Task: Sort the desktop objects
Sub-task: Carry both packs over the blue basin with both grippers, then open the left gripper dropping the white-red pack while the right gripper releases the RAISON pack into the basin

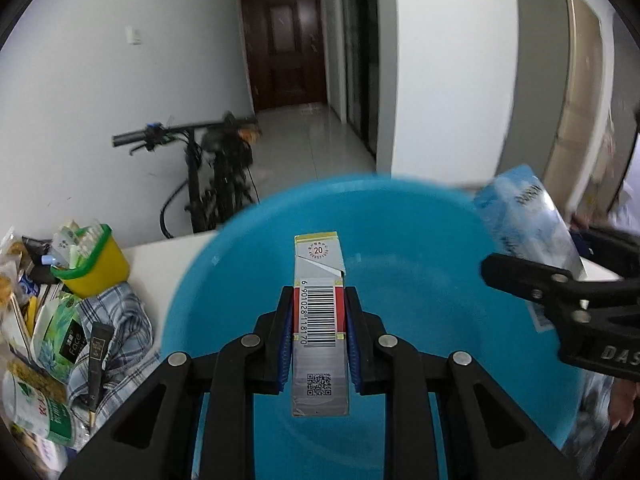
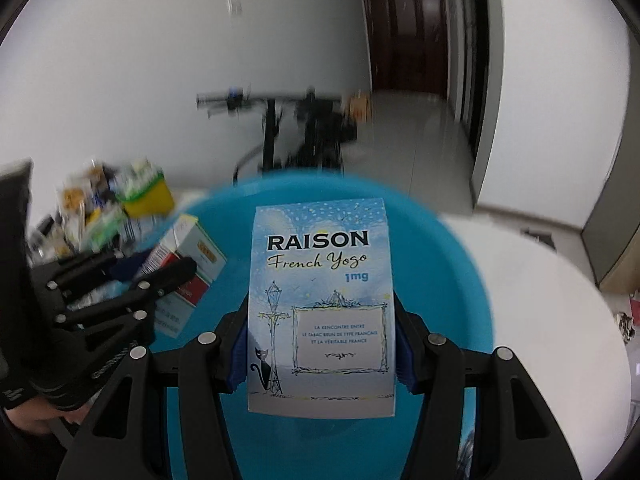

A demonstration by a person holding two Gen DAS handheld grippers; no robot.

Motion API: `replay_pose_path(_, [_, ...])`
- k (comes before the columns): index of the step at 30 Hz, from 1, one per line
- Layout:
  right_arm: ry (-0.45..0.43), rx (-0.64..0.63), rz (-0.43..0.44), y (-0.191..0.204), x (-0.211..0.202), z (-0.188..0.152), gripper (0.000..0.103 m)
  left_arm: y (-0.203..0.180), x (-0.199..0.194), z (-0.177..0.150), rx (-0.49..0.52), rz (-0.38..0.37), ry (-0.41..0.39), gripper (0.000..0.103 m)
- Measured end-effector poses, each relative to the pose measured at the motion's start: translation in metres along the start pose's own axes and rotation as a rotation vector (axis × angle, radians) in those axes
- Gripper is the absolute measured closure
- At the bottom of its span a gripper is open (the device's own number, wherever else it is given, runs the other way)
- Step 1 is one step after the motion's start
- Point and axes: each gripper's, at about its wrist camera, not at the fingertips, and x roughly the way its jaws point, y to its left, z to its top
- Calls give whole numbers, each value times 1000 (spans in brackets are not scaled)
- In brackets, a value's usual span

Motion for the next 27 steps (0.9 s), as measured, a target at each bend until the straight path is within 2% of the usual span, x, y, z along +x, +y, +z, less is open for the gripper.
replay_pose_path(3, [86, -9, 19, -3, 22, -8, 47, -10, 3, -2, 14, -3, 26, 80])
replay_pose_path(6, [131, 4, 23, -10, 36, -12, 47, -12, 14, -5, 20, -19, 67, 80])
replay_pose_path(16, [145, 11, 9, -20, 37, -12, 47, 4, 32, -10, -50, -58, 117, 80])
replay_pose_path(27, [167, -11, 34, -13, 43, -14, 47, 5, 31, -8, -52, -54, 123, 80])
